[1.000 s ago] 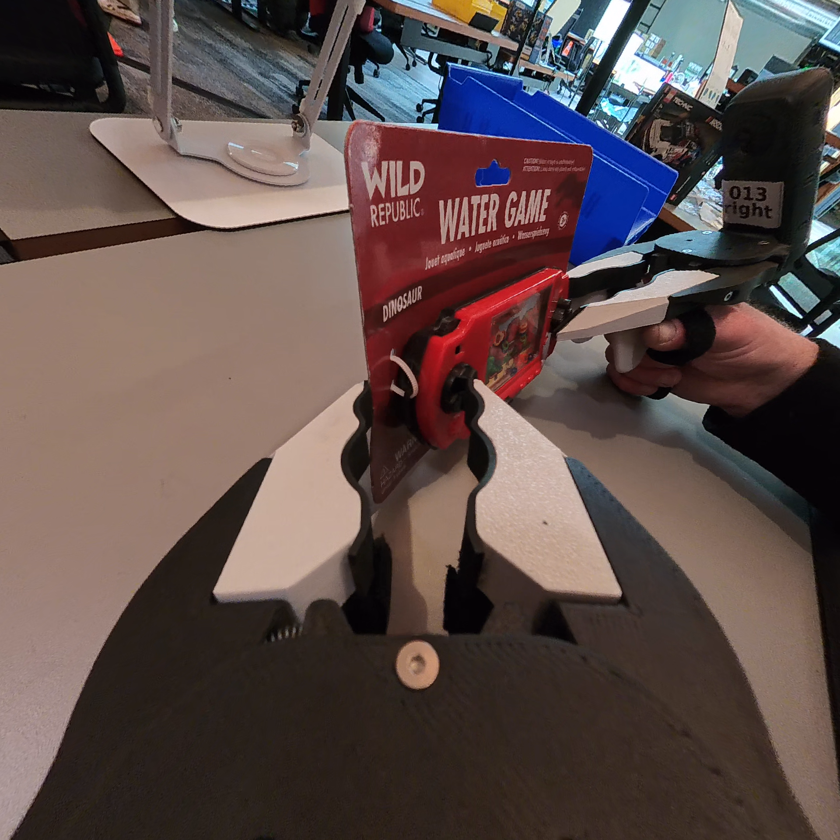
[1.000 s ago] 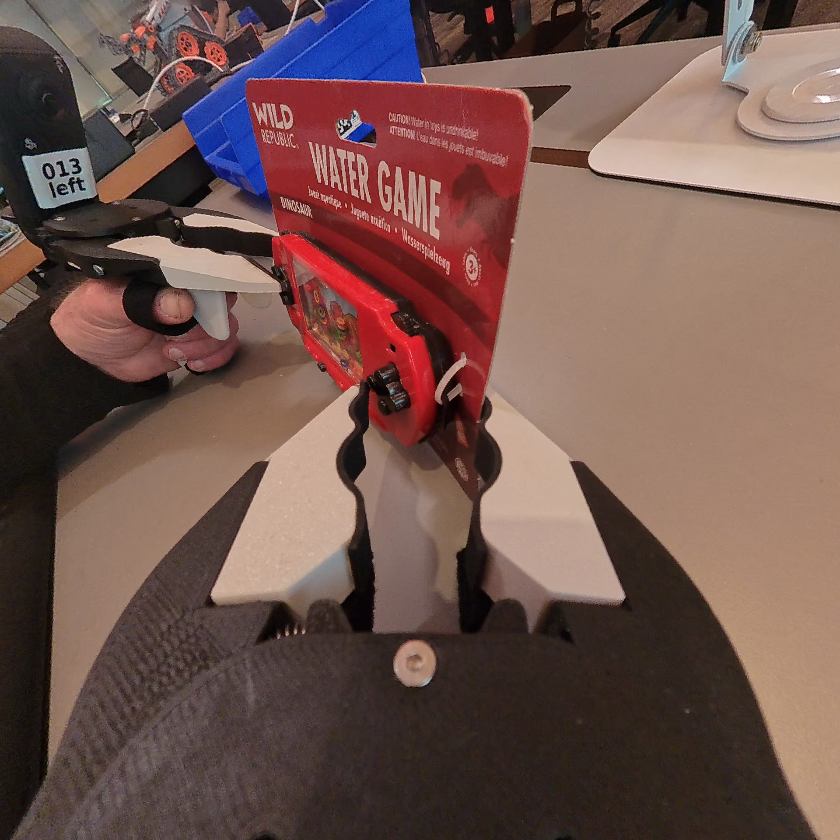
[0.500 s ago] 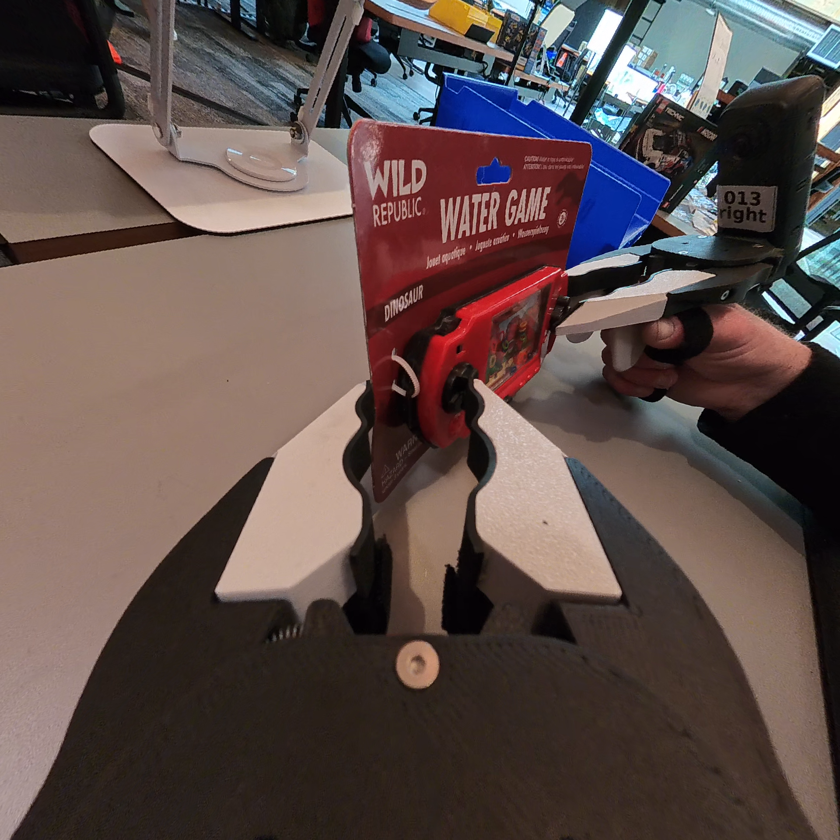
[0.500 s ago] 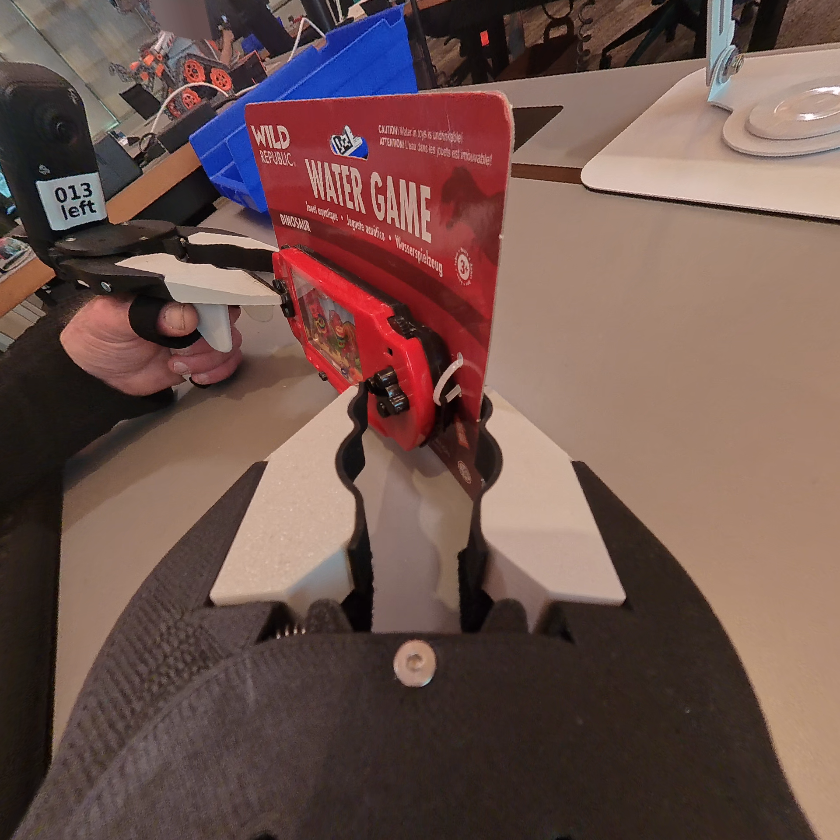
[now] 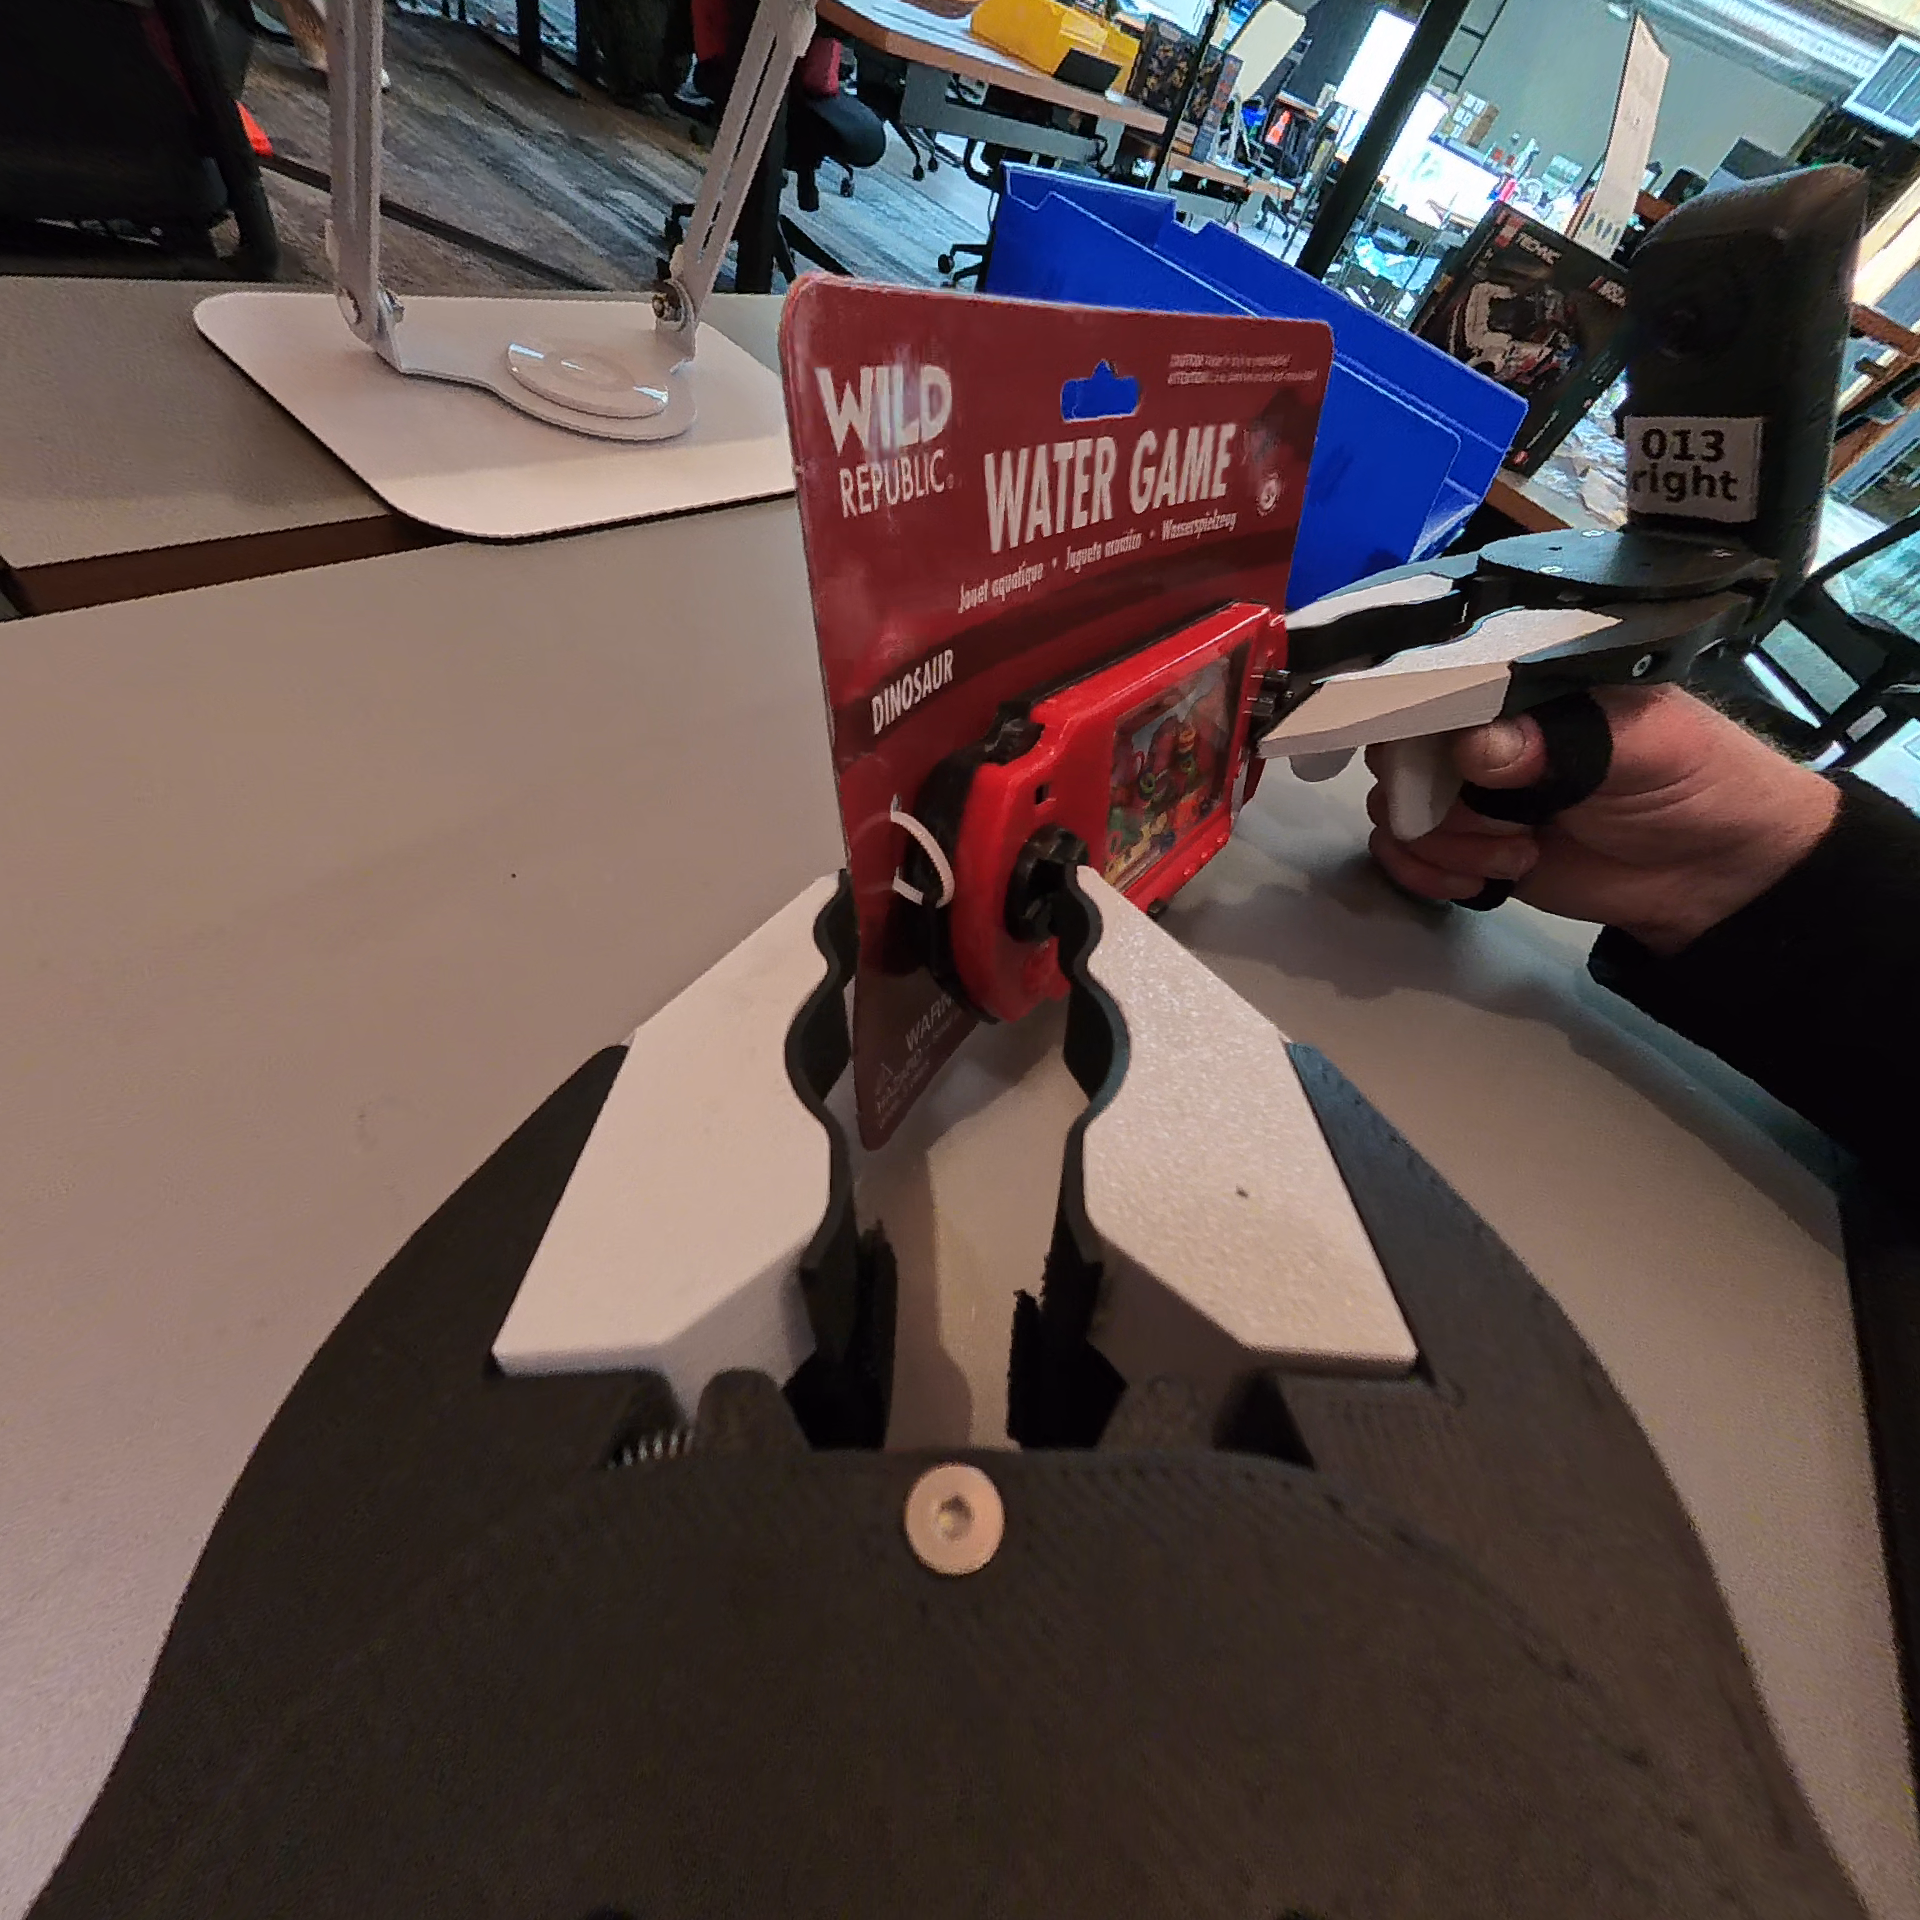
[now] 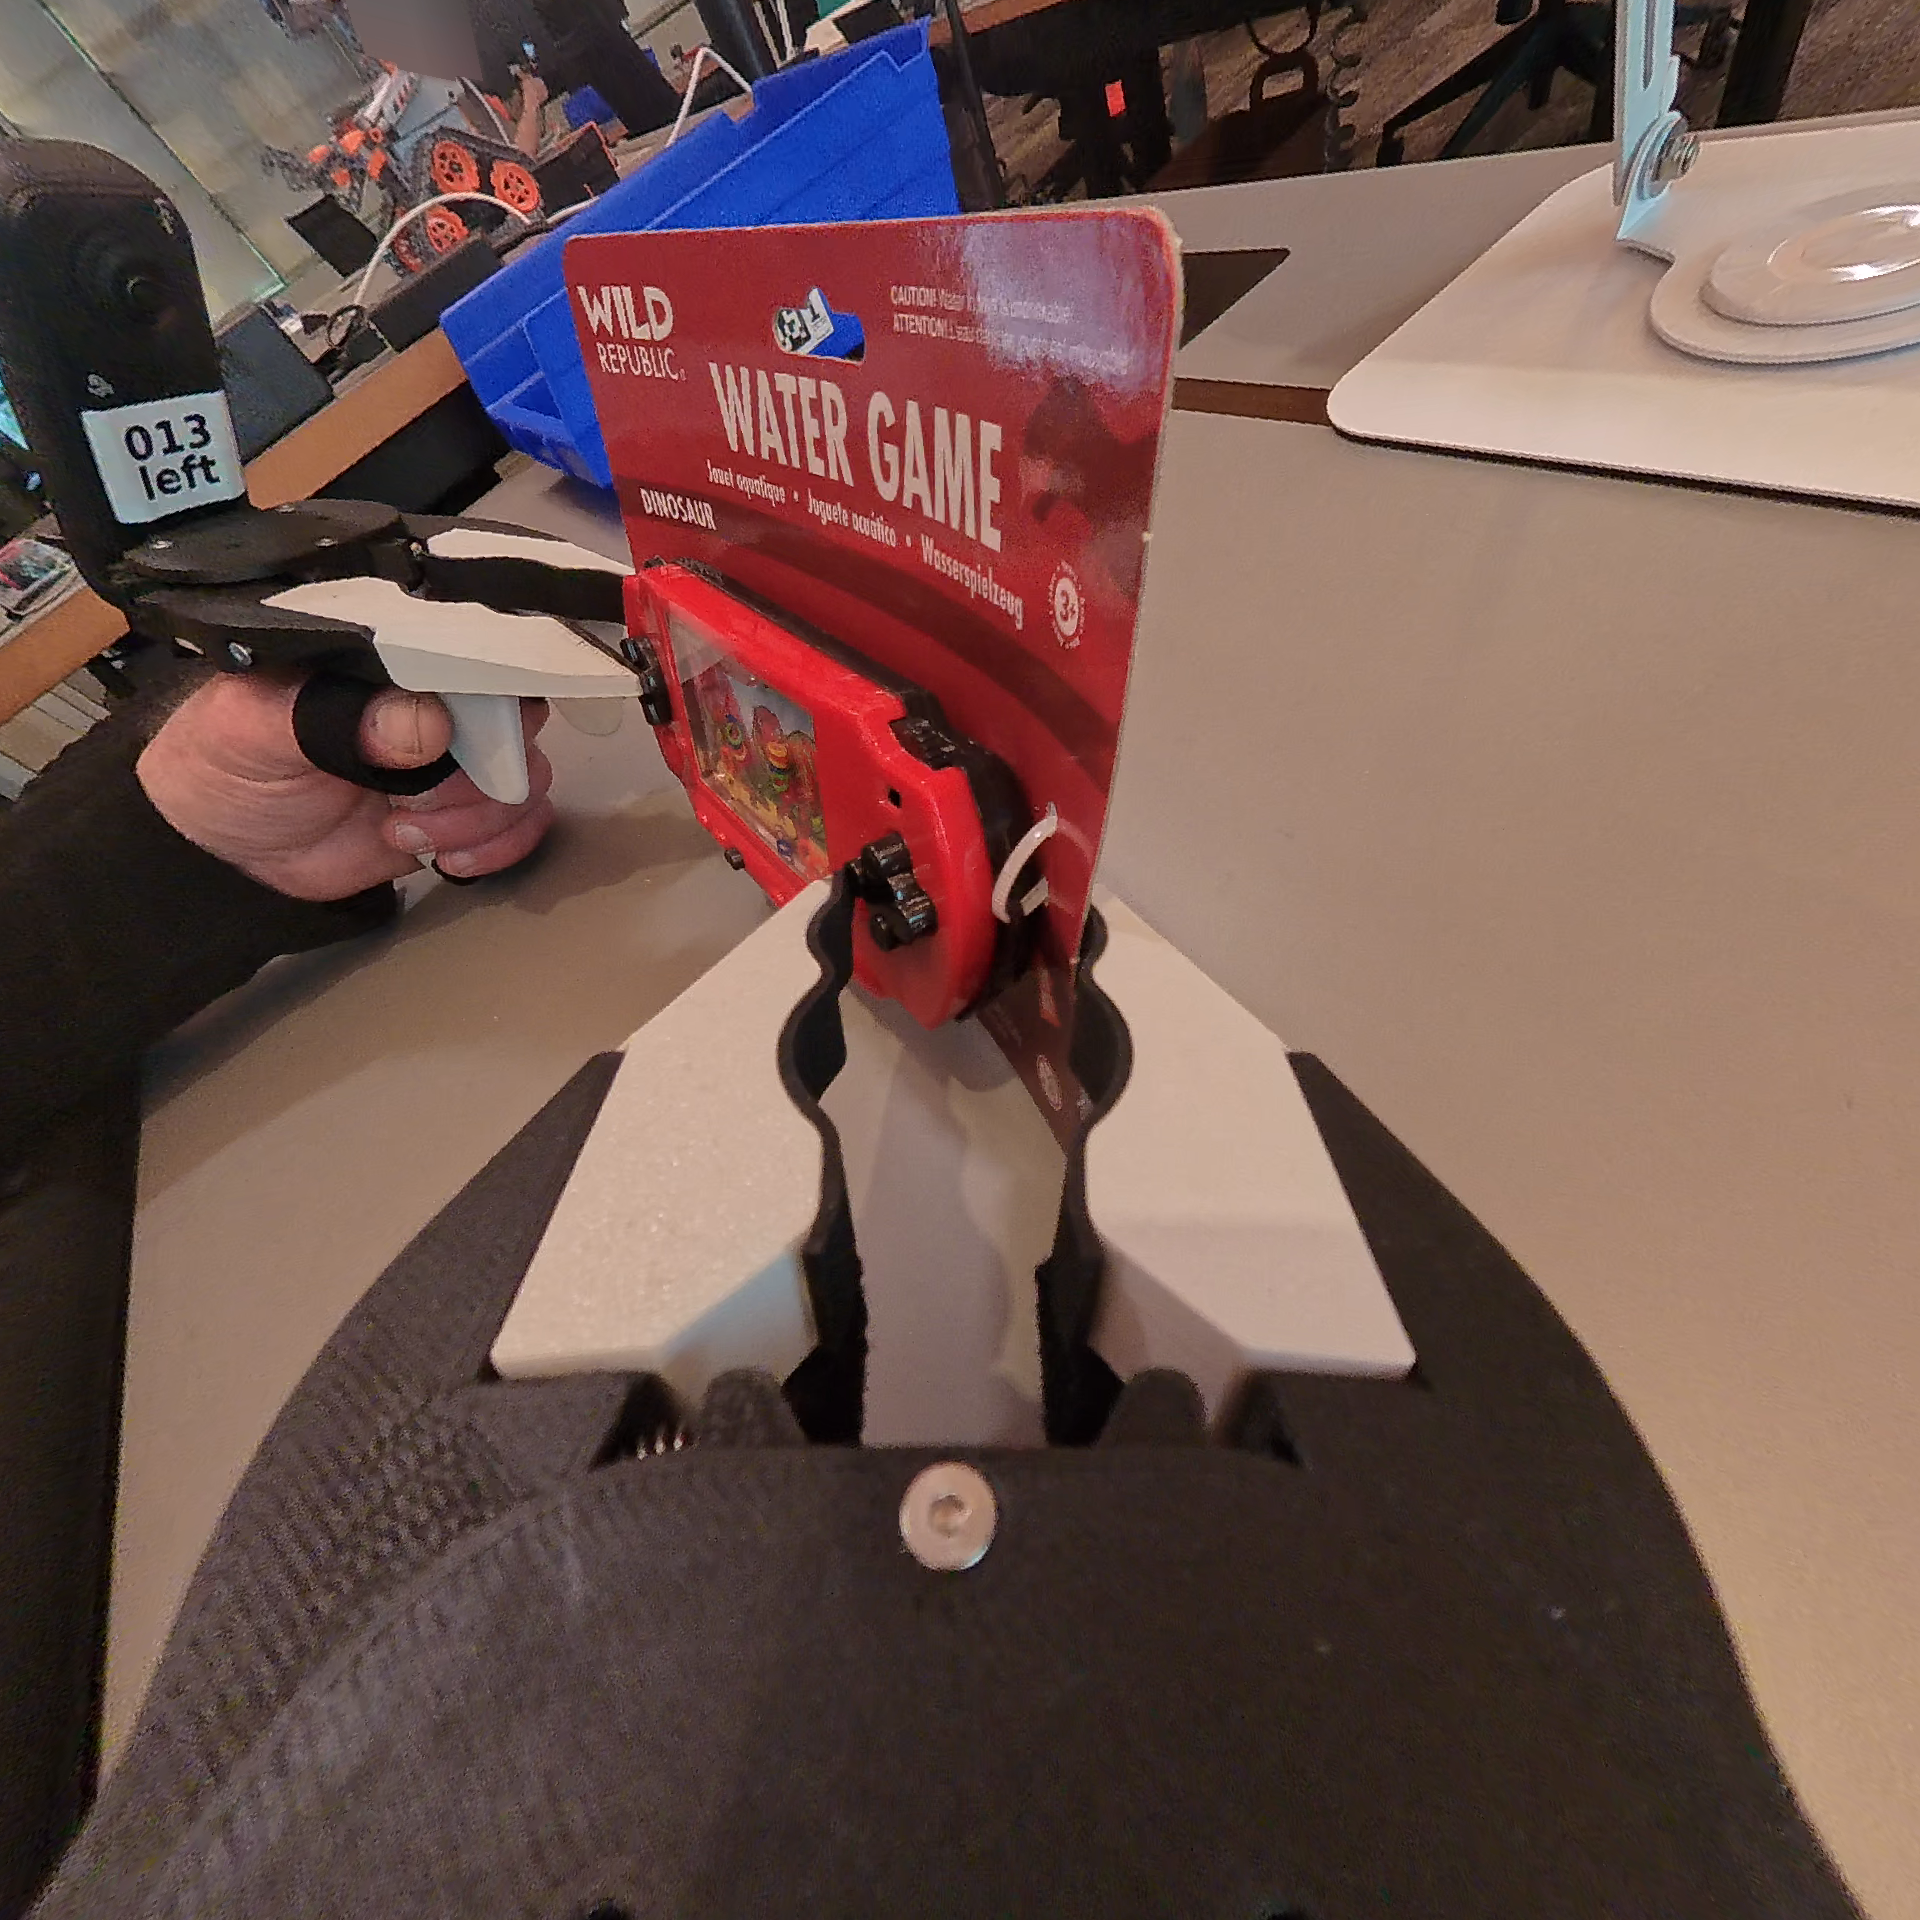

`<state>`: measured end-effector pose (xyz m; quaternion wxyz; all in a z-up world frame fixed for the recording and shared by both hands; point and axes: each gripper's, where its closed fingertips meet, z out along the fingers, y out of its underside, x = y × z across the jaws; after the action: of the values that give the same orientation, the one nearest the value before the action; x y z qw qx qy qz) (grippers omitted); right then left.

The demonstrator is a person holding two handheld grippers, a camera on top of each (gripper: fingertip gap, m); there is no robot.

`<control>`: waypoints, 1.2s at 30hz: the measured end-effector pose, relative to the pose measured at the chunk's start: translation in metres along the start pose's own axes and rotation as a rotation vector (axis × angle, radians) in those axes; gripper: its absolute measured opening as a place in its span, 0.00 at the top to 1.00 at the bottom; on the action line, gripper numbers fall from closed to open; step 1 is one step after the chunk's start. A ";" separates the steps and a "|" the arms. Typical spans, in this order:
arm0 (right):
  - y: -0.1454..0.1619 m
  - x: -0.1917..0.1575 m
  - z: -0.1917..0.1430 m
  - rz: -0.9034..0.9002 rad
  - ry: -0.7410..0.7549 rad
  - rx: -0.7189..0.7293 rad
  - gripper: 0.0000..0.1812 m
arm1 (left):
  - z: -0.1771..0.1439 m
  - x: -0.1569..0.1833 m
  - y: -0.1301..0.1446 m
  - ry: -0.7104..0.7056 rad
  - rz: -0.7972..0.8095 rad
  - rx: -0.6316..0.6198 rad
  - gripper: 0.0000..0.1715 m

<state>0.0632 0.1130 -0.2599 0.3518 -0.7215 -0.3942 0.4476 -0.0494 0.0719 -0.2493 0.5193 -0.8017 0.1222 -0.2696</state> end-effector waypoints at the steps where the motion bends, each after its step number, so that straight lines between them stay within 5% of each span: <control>1: 0.000 0.000 0.000 -0.001 0.002 -0.004 0.80 | 0.000 0.001 0.000 0.001 0.000 0.000 0.79; 10: 0.002 0.002 0.004 0.003 0.005 -0.039 0.82 | 0.002 -0.002 0.001 -0.008 0.014 -0.009 0.81; 16: 0.003 -0.010 0.003 0.034 -0.095 -0.043 0.75 | -0.005 -0.005 -0.005 -0.003 0.024 0.010 0.80; 26: 0.002 -0.009 -0.009 0.015 -0.143 -0.013 0.81 | -0.004 0.003 0.001 0.004 0.211 0.003 0.80; 36: 0.006 -0.004 -0.003 -0.017 -0.092 -0.048 0.85 | 0.000 -0.003 0.003 -0.007 0.209 -0.017 0.80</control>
<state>0.0662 0.1062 -0.2619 0.3196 -0.7049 -0.4267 0.4678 -0.0514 0.0722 -0.2528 0.5381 -0.7900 0.2056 -0.2099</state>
